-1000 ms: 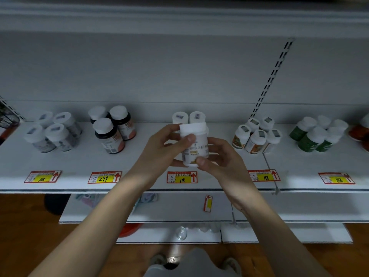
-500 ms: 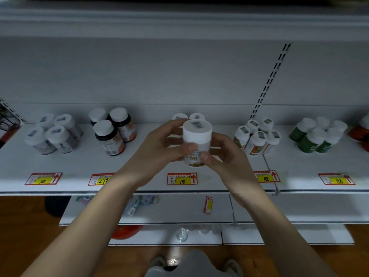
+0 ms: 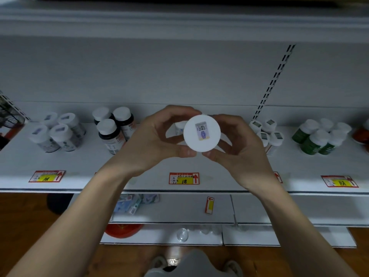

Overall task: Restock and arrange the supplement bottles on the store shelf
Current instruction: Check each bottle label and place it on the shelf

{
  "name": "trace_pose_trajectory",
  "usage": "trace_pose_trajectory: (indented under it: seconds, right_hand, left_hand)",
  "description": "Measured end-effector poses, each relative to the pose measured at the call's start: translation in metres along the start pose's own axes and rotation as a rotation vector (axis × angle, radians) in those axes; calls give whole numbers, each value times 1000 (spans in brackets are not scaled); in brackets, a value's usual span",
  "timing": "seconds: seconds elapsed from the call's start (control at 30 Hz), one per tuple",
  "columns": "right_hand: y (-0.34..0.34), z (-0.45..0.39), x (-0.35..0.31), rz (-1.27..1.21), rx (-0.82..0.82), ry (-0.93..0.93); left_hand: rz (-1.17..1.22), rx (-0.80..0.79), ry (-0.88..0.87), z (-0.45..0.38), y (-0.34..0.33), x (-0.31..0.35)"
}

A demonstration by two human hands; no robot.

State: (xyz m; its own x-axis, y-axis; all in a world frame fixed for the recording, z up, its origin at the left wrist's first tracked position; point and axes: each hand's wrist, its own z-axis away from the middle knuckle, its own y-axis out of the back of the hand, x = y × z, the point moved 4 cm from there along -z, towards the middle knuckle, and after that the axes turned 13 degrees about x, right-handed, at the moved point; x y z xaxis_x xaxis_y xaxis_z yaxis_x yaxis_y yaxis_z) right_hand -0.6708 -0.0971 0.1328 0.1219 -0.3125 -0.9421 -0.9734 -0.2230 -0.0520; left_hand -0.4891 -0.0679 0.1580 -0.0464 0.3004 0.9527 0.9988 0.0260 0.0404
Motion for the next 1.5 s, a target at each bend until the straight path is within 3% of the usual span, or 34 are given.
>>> trace_pose_trajectory:
  seconds: [0.23,0.43,0.7,1.03,1.5]
  right_hand:
    - [3,-3,-2,89,39,-38]
    - [-1,-11,-3,265,21,-175]
    - [-16,-24,-14,283,100,-419]
    - [-20,-31,-19,312,74,-348]
    - [-18,-29,6,274,-93,-162]
  left_hand:
    - [-81,12,50,-2,2,-1]
    - [-89,108,322,-6,-2,0]
    - [-207,166,560,-19,-2,10]
    - [-204,142,515,-22,4,16]
    - [-205,87,383,-17,20,-9]
